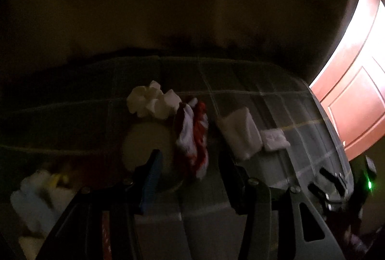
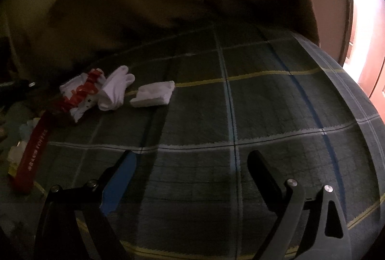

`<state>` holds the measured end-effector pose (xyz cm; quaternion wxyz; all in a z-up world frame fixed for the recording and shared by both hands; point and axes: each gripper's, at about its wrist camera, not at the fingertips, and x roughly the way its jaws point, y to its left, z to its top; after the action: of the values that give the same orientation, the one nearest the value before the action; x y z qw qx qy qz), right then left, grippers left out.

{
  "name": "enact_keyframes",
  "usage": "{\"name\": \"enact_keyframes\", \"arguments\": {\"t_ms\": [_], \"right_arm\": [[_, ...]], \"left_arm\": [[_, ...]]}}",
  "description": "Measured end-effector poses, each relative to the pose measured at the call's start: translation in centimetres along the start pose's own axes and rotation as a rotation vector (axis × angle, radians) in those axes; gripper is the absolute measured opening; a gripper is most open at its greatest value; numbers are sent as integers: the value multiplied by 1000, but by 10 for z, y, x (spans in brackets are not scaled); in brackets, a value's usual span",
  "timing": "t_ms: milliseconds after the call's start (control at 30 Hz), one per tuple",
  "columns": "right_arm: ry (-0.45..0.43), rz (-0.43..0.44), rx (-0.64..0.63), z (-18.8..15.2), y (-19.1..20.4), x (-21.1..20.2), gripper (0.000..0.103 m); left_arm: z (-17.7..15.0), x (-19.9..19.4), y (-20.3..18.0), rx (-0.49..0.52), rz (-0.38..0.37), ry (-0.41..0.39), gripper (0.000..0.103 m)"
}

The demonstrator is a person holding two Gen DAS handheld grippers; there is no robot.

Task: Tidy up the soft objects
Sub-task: 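Move both tools back from the box to the items on the bed, then grasp the red-and-white striped sock with the left tool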

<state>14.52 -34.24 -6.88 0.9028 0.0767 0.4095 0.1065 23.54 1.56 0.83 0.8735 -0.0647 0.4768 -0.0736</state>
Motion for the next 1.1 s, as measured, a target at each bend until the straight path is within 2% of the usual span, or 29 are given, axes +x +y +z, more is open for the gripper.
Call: {"name": "enact_keyframes", "arguments": {"t_ms": [67, 267, 433, 833, 933, 1067, 1100], "right_arm": [[-7, 9, 2, 0, 0, -1, 93], [-26, 25, 7, 0, -1, -4, 93], [-27, 27, 10, 0, -1, -4, 93], [-29, 29, 11, 1, -2, -4, 93], [-30, 30, 11, 1, -3, -4, 93], [-34, 30, 16, 1, -4, -5, 93], [-34, 30, 18, 2, -4, -5, 93]], "left_arm": [[9, 13, 7, -23, -22, 21, 49], [28, 39, 24, -62, -27, 65, 49], [34, 51, 20, -65, -41, 88, 49], [25, 71, -10, 22, -8, 151, 49], [20, 72, -22, 95, 52, 136, 49], [16, 70, -35, 160, 81, 113, 49], [14, 69, -38, 165, 92, 102, 40]]}}
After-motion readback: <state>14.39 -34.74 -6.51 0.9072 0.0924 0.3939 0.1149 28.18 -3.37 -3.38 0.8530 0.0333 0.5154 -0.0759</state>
